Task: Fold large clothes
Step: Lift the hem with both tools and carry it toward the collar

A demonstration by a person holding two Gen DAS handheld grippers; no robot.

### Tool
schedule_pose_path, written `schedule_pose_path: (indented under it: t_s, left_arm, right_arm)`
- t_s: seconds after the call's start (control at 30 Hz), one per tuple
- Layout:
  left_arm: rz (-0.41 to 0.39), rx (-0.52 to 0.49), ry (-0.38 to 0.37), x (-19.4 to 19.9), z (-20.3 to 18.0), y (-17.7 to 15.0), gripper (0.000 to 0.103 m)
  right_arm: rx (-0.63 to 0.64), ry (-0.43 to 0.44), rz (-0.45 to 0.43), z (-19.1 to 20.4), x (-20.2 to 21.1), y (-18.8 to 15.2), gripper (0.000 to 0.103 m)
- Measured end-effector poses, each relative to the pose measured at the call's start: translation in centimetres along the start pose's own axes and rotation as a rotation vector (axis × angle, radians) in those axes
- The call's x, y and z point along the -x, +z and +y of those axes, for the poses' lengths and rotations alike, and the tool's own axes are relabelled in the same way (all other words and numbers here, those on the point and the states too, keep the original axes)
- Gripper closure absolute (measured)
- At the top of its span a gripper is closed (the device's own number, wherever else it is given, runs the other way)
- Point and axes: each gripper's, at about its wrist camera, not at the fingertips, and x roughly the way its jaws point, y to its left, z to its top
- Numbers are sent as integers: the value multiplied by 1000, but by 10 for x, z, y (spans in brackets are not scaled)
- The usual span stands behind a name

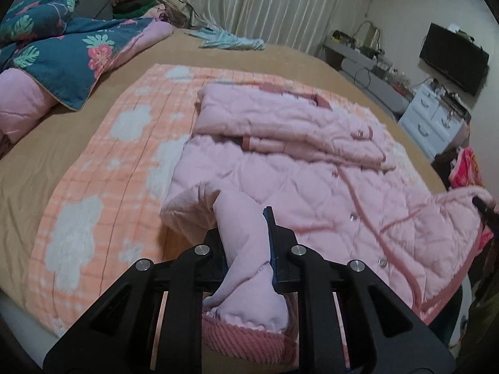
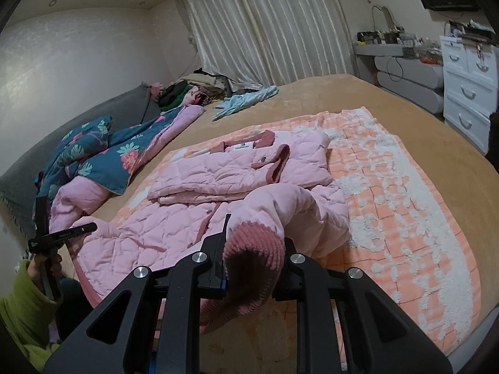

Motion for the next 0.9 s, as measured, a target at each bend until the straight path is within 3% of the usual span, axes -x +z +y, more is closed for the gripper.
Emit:
schedule_pose_path:
  t_s: [0.9]
  left_arm:
    - [-147, 51, -29, 16, -3, 98, 93]
  right_arm:
    - [-134, 19, -57, -9, 0, 76, 86]
